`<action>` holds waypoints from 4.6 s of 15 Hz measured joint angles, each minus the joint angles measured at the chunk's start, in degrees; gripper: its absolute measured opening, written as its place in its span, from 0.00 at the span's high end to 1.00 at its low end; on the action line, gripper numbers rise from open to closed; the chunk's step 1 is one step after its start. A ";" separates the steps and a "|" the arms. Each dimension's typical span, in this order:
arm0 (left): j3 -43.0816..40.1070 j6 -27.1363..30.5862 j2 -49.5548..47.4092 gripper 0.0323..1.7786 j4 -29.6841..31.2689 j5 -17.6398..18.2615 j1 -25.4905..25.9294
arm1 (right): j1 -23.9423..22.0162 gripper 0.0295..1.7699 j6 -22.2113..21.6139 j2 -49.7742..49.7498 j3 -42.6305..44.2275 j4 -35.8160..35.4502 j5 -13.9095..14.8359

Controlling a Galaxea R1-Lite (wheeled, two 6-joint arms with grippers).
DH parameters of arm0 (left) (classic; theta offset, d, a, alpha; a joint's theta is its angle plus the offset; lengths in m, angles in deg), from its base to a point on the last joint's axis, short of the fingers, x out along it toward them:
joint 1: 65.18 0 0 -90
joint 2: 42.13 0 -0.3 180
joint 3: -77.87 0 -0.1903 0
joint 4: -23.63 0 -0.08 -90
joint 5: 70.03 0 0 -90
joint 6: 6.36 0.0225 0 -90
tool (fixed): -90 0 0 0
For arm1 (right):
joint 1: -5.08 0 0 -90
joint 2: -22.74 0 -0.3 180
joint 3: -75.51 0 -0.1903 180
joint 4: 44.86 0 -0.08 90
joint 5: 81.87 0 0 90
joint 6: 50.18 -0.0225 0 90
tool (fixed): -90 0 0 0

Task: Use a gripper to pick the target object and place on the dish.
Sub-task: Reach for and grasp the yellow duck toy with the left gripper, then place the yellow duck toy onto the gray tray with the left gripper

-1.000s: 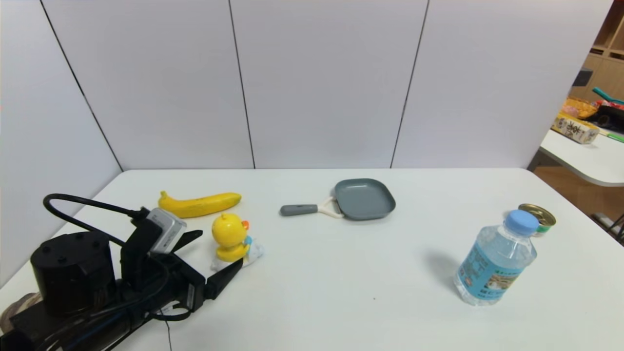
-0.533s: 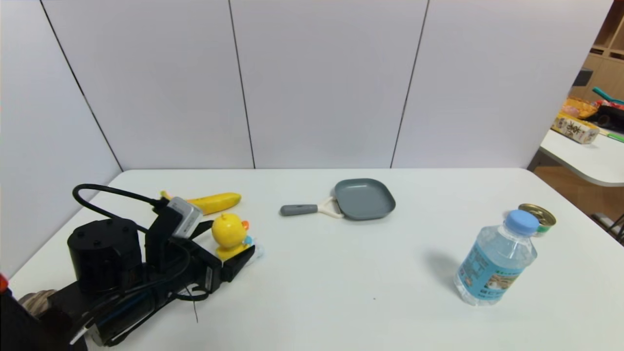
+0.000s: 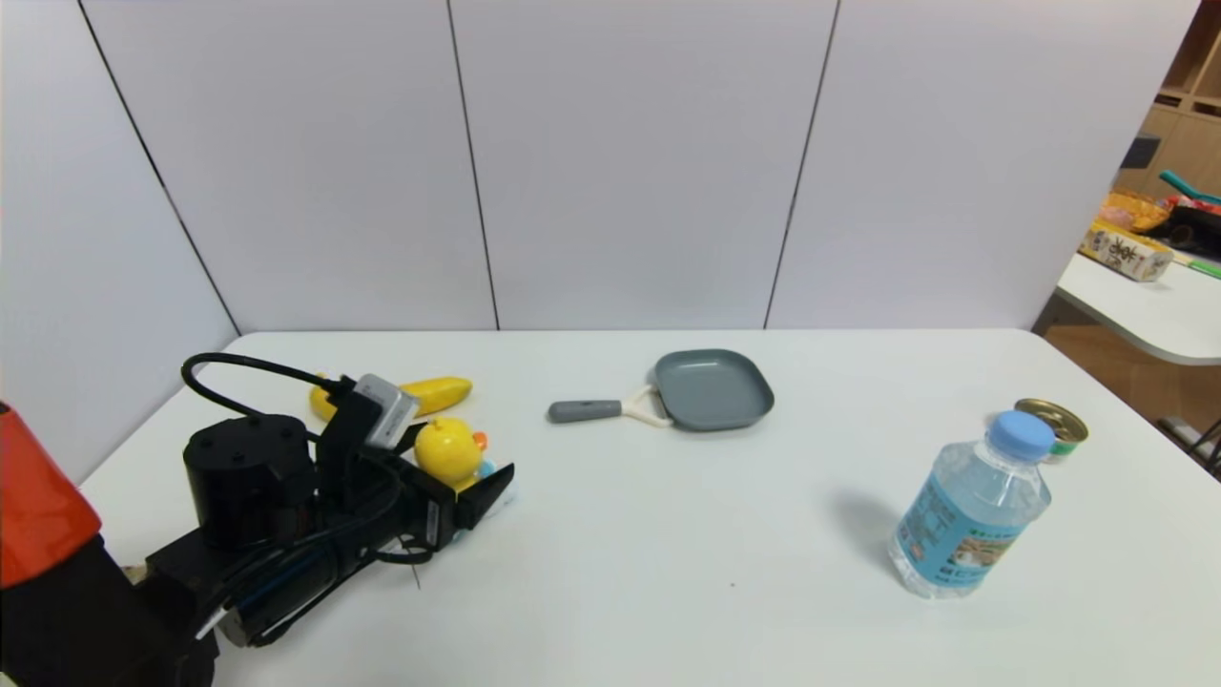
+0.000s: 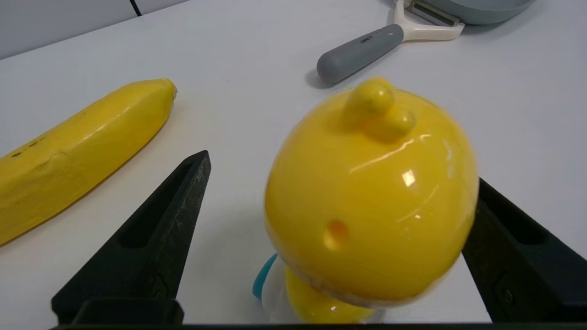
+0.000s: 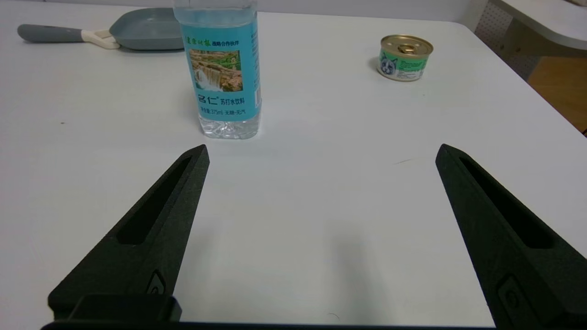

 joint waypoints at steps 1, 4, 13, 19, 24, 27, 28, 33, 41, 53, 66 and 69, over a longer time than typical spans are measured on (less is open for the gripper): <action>0.15 -0.06 0.35 0.05 0.00 0.00 0.00 | 0.00 0.03 0.05 0.00 0.00 -0.02 0.00; 0.54 -0.04 1.21 0.05 0.18 0.00 0.00 | 0.00 0.03 0.00 0.00 0.00 -0.02 0.00; 0.67 -0.09 1.95 0.51 0.68 -0.09 0.00 | 0.00 0.03 0.00 0.00 0.00 0.00 0.00; 0.65 -0.87 1.88 0.52 0.68 -0.11 0.00 | 0.00 0.03 0.00 0.00 0.00 -0.02 0.02; 1.91 -1.18 -0.01 0.78 0.16 -0.09 -0.02 | 0.00 0.03 0.02 0.00 0.00 0.00 0.00; 2.51 -1.27 -1.39 0.77 0.21 -0.11 0.00 | 0.00 0.03 0.00 0.00 0.00 -0.02 0.05; 2.55 -1.24 -1.63 0.77 0.21 -0.11 0.00 | 0.00 0.03 0.02 0.00 0.00 -0.05 0.00; 5.24 -1.11 -2.34 0.77 -0.17 -0.06 -0.55 | 0.00 0.03 0.02 0.00 0.00 -0.02 0.02; 30.57 -0.56 3.25 0.77 -14.42 0.33 -10.09 | 0.00 0.03 0.00 0.00 0.00 -0.02 0.00; 62.49 -0.13 25.25 0.77 -25.42 8.77 -15.03 | 0.00 0.03 0.00 0.00 0.00 -0.02 0.00; 73.74 -0.33 34.23 0.77 -24.98 8.63 -15.13 | 0.00 0.03 0.00 0.00 0.00 -0.02 0.00; 73.85 -0.52 34.76 0.77 -24.95 8.63 -15.13 | 0.00 0.03 0.00 0.00 0.00 -0.02 0.00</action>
